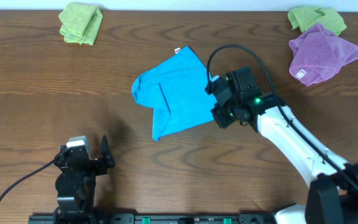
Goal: Fold the cloth
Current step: 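Pull the blue cloth corner with the right gripper to spread it flat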
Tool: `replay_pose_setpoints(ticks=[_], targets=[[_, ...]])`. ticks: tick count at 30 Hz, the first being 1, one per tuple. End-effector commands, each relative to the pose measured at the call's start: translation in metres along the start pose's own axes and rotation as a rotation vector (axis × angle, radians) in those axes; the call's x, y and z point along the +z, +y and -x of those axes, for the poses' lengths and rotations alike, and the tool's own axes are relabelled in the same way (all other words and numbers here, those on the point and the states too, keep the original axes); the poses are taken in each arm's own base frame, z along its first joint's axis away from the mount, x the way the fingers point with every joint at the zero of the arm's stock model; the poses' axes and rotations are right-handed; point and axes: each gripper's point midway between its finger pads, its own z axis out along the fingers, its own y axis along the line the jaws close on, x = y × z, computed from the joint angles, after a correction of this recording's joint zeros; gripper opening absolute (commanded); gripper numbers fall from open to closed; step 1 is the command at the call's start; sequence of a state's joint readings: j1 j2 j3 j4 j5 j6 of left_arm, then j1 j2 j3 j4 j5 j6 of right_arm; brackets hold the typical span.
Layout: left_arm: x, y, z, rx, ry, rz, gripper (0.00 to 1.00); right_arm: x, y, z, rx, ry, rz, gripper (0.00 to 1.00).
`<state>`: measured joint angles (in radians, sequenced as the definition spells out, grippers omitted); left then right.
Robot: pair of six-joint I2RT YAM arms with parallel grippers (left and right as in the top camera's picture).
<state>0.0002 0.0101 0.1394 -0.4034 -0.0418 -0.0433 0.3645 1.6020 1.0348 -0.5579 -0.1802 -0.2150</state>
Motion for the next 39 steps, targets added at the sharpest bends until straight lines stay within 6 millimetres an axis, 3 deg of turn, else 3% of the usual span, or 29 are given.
replay_pose_setpoints(ticks=[1,7,12,20,39], targets=[[0.003,0.005,-0.008,0.017,0.015,0.025,0.95,0.021,-0.013,-0.013,0.054,0.048,-0.006,0.01],[0.003,0.005,-0.008,0.017,0.015,0.026,0.95,0.048,-0.017,-0.013,0.059,0.049,0.009,0.01],[0.003,0.005,-0.008,0.017,0.015,0.026,0.95,0.059,-0.022,-0.013,0.056,0.045,-0.002,0.01],[0.003,0.005,-0.008,0.017,0.015,0.026,0.95,0.074,-0.035,-0.031,0.072,0.106,-0.027,0.01],[0.003,0.005,-0.008,0.017,0.015,0.026,0.95,0.061,-0.018,-0.089,0.187,0.353,0.02,0.01]])
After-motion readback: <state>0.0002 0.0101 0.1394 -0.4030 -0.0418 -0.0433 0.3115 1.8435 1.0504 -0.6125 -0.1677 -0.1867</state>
